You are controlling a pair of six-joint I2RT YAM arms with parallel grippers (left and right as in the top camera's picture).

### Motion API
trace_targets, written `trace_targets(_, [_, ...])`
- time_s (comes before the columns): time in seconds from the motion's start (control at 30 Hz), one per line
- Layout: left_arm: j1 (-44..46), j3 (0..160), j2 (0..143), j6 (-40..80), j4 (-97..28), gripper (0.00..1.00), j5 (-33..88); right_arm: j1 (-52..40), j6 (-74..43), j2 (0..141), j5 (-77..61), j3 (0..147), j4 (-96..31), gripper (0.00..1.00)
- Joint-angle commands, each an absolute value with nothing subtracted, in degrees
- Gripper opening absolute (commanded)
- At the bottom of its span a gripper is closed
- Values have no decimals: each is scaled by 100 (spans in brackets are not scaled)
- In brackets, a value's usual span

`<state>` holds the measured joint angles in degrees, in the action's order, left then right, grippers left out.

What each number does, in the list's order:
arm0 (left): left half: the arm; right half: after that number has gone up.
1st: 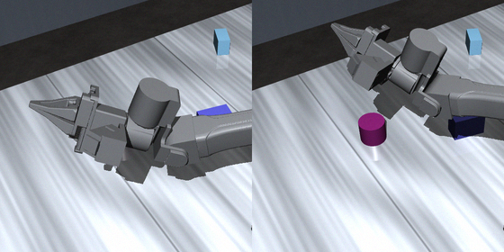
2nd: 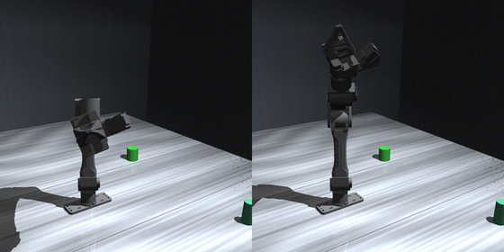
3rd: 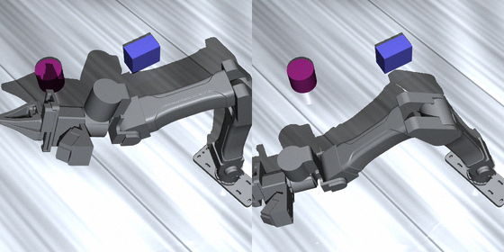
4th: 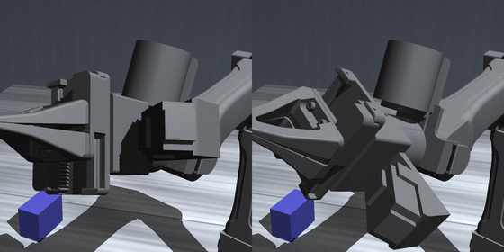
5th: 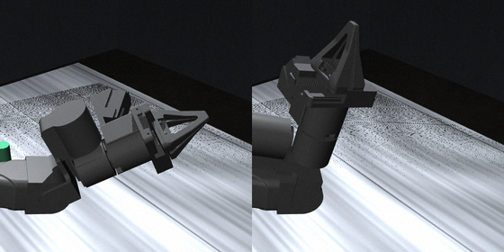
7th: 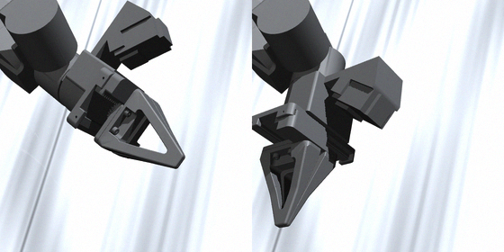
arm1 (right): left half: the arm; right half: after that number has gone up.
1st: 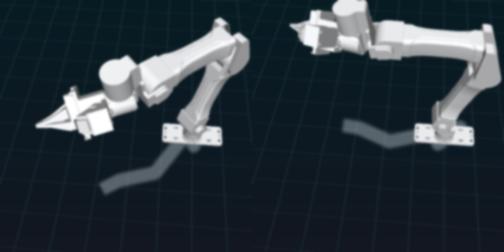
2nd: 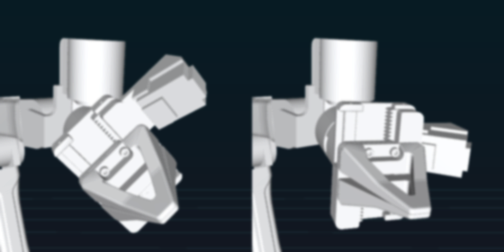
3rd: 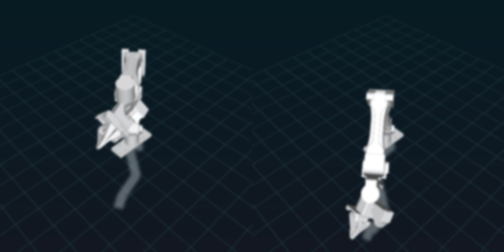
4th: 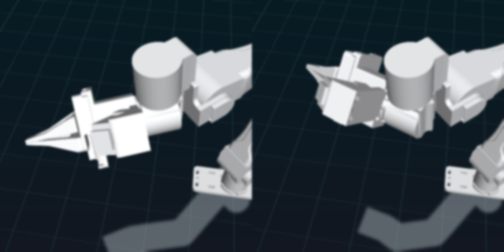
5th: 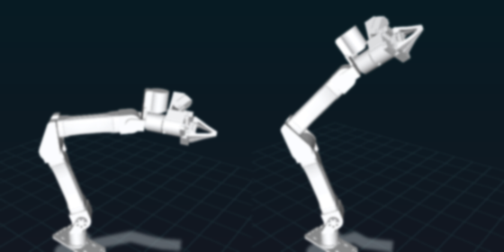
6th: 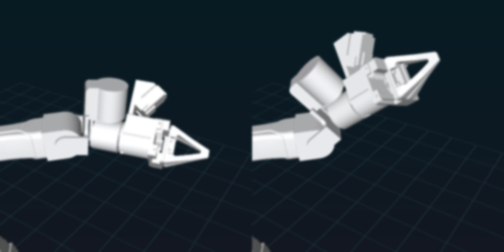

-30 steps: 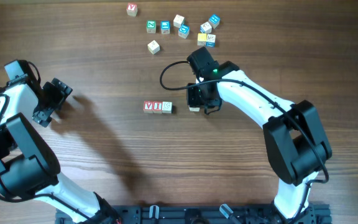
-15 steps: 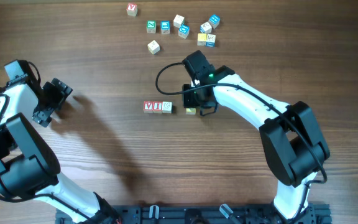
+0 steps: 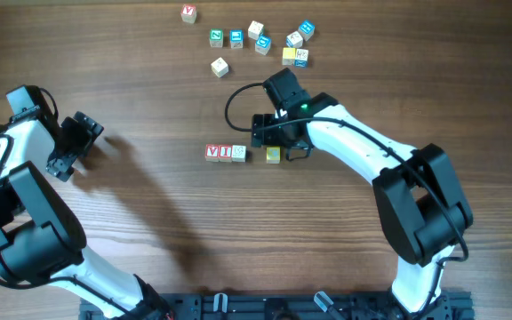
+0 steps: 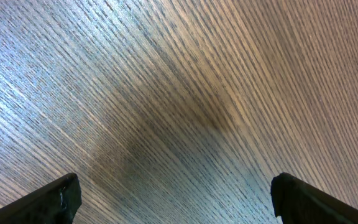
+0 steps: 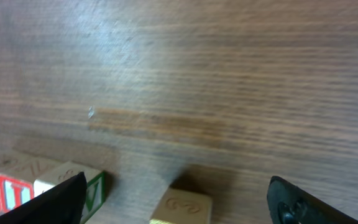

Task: Form a horizontal line
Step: 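Set the 'C' block down right of the white block and release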

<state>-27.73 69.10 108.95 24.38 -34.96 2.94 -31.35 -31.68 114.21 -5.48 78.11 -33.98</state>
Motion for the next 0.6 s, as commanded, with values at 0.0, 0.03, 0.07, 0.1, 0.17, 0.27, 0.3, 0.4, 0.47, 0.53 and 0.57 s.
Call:
trace_targets(0.0, [-2788, 6901, 10962, 2491, -3496, 100, 318, -2945, -3168, 11489, -384, 7797, -3367, 97])
trace_targets(0.03, [-2788, 6901, 10962, 2491, -3496, 100, 318, -2895, -3168, 11489, -384, 7797, -3367, 98])
trace_targets(0.07, [-2788, 6901, 10962, 2491, -3496, 100, 318, -2862, -3168, 11489, -384, 7797, -3367, 98])
trace_targets(0.1, [-2788, 6901, 10962, 2491, -3496, 100, 318, -2814, -3164, 11491, -384, 7797, -3369, 98])
trace_targets(0.17, [-2788, 6901, 10962, 2491, -3496, 100, 318, -2738, -3144, 11489, -384, 7797, -3369, 100])
trace_targets(0.27, [-2788, 6901, 10962, 2491, -3496, 100, 318, -2670, -3142, 11489, -384, 7791, -3374, 100])
trace_targets(0.3, [-2788, 6901, 10962, 2491, -3496, 100, 318, -2670, -3144, 11491, -386, 7791, -3374, 100])
trace_targets(0.4, [-2788, 6901, 10962, 2491, -3496, 100, 318, -2670, -3146, 11489, -388, 7787, -3391, 100])
trace_targets(0.47, [-2788, 6901, 10962, 2491, -3496, 100, 318, -2670, -3146, 11491, -388, 7787, -3395, 100])
trace_targets(0.53, [-2788, 6901, 10962, 2491, -3496, 100, 318, -2670, -3146, 11489, -388, 7787, -3395, 100])
trace_targets(0.57, [-2788, 6901, 10962, 2491, -3496, 100, 318, -2670, -3146, 11491, -388, 7787, -3398, 100])
